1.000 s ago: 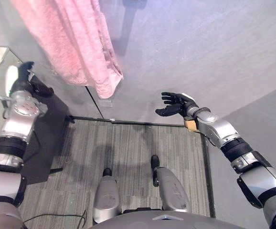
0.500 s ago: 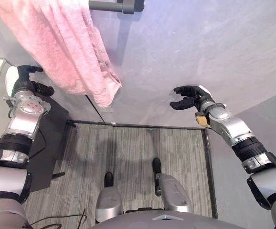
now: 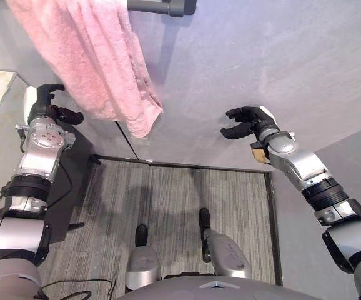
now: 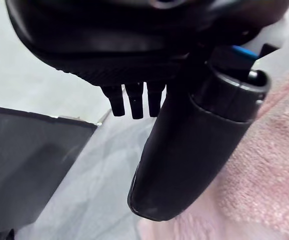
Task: Organize the bathroom.
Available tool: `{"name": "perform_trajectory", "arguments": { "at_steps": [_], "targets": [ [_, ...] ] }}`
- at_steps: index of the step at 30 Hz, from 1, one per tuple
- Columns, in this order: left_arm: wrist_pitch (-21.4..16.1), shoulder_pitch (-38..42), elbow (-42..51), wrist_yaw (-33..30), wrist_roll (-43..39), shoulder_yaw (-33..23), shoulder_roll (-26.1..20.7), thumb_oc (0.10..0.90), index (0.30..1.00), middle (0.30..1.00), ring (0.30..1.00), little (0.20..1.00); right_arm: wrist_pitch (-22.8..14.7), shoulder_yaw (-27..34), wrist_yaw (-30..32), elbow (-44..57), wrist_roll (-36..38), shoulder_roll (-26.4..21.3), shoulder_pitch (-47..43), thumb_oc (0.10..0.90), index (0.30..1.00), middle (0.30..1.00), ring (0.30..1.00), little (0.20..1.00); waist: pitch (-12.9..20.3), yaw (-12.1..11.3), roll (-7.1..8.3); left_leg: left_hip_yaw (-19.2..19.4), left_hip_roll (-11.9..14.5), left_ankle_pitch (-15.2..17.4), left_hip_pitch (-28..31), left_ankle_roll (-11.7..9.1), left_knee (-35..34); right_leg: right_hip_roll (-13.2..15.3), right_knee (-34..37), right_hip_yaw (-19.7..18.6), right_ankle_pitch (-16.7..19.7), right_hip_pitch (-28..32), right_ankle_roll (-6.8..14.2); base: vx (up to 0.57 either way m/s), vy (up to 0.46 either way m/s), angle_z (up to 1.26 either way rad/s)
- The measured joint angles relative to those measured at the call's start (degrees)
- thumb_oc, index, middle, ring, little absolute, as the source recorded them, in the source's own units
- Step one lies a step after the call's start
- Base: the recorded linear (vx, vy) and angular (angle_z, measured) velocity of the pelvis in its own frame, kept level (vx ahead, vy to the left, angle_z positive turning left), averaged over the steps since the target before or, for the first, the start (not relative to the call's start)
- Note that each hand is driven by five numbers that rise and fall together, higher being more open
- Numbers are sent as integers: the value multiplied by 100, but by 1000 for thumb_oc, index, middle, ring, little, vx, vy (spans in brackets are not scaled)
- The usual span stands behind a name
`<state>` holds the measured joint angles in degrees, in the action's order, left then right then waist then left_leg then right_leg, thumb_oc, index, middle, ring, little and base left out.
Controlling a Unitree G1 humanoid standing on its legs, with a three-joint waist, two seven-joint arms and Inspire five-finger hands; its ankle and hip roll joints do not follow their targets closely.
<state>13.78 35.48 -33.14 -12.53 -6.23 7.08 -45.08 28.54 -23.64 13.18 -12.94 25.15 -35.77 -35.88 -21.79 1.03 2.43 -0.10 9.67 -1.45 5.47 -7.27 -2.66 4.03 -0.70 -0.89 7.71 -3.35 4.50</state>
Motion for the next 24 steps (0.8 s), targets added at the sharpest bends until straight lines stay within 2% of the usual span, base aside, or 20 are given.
{"name": "perform_trajectory", "arguments": {
  "at_steps": [4,7,11,13,18,24],
  "targets": [
    [54,-43,372,881,-313,-114,6,800,900,900,900,900,2,40,232,-13,52,6,0,800,900,900,900,900,-2,-108,5,-68,3,-80,-7,19,-76,8,114,58,10,51,-2,-2,12,9],
    [64,-54,517,1190,-478,-144,-27,800,900,900,900,900,1,195,357,-13,358,87,0,800,900,900,900,900,-1,-125,6,-74,1,-108,1,52,-119,38,132,61,13,61,1,6,22,5],
    [164,-295,1050,1431,-684,-246,-61,800,900,900,900,900,1,406,753,-13,899,360,1,800,900,900,900,900,-1,-117,6,-72,-28,-149,12,60,-174,72,200,62,67,93,-24,-5,28,3],
    [169,-337,1129,1452,-734,-248,-60,800,900,900,900,900,1,474,859,-13,1021,506,1,800,900,900,900,900,-1,-119,6,-72,-27,-149,21,60,-178,71,234,67,82,116,-27,0,0,0],
    [172,-383,1198,1561,-743,-246,-50,800,900,900,900,900,-26,558,1172,2,1897,783,1,800,900,900,900,900,3,-123,13,-59,-14,-152,117,63,-219,61,354,72,119,246,-18,0,0,0],
    [171,-382,1242,1585,-953,-237,-54,800,900,900,900,900,-307,571,1416,26,2888,1110,1,800,900,900,900,900,46,-157,86,-48,-17,-157,112,68,-220,62,386,69,135,250,-17,2,5,0]
  ]
}}
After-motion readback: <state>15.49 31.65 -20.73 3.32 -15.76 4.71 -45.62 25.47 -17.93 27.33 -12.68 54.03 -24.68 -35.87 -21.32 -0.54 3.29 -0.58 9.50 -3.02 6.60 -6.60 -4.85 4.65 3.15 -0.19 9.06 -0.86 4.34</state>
